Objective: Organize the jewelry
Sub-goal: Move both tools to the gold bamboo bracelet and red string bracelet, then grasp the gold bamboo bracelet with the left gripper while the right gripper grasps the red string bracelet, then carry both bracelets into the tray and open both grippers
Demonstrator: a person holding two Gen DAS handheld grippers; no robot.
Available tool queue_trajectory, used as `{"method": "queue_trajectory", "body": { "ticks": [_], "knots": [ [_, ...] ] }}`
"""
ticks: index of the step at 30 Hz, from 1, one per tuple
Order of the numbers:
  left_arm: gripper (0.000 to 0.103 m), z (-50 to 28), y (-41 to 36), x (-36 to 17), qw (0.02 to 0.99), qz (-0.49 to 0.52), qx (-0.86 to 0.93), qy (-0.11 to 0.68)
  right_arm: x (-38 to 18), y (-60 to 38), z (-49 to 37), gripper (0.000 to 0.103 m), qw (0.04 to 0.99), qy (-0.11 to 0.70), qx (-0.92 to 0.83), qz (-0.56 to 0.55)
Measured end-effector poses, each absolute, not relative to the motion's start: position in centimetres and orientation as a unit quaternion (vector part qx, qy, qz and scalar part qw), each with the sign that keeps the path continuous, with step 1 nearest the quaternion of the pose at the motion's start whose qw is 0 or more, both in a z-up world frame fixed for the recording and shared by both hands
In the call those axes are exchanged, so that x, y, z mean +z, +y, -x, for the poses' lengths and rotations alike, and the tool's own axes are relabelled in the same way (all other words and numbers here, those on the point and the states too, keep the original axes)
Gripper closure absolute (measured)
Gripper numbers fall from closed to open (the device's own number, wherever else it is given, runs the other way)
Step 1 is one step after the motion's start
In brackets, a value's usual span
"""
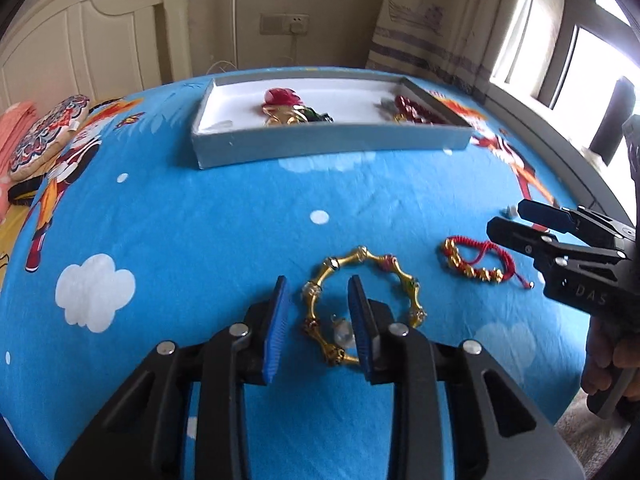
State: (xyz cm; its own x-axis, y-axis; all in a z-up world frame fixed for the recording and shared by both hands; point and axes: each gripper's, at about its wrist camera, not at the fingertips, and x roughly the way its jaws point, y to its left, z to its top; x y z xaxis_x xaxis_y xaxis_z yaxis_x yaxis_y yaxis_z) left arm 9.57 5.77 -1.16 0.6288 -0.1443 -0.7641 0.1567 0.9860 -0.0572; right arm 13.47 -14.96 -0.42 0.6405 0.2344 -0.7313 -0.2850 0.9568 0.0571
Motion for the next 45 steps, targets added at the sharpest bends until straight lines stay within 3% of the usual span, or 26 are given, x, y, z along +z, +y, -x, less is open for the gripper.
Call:
{"method": "queue_trajectory", "body": {
  "ticks": [2, 4, 11, 14, 20, 34, 45],
  "knots": [
    [0.080, -9.9, 5.4, -1.2, 0.902, -0.033, -0.071, 0.424, -1.1, -14.8, -13.1, 0.043, 0.901, 0.407, 0.146, 0.038],
    [0.093, -10.1, 5.1, -1.2, 0.901, -0.048, -0.074, 0.425, -1.6, -14.7, -13.0, 0.043, 0.898, 0.414, 0.146, 0.039],
    [0.094, -9.6, 4.9, 0.0, 0.909, -0.039, -0.083, 0.407, -1.8, -14.4, -13.0, 0.043, 0.894, 0.421, 0.147, 0.050],
    [0.094, -9.2, 4.7, 1.2, 0.914, -0.034, -0.088, 0.394, -2.0, -14.2, -13.0, 0.054, 0.891, 0.424, 0.151, 0.056],
    [0.094, -8.5, 4.3, 3.5, 0.923, -0.015, -0.106, 0.370, -2.0, -14.0, -12.6, 0.093, 0.893, 0.416, 0.158, 0.067],
    [0.094, -8.9, 4.0, 7.0, 0.935, 0.000, -0.124, 0.333, 1.0, -15.7, -11.9, 0.095, 0.906, 0.388, 0.168, 0.032],
    [0.094, -14.1, 4.5, 9.9, 0.945, 0.009, -0.115, 0.307, 5.4, -17.0, -15.5, 0.095, 0.922, 0.351, 0.163, 0.018]
  ]
}}
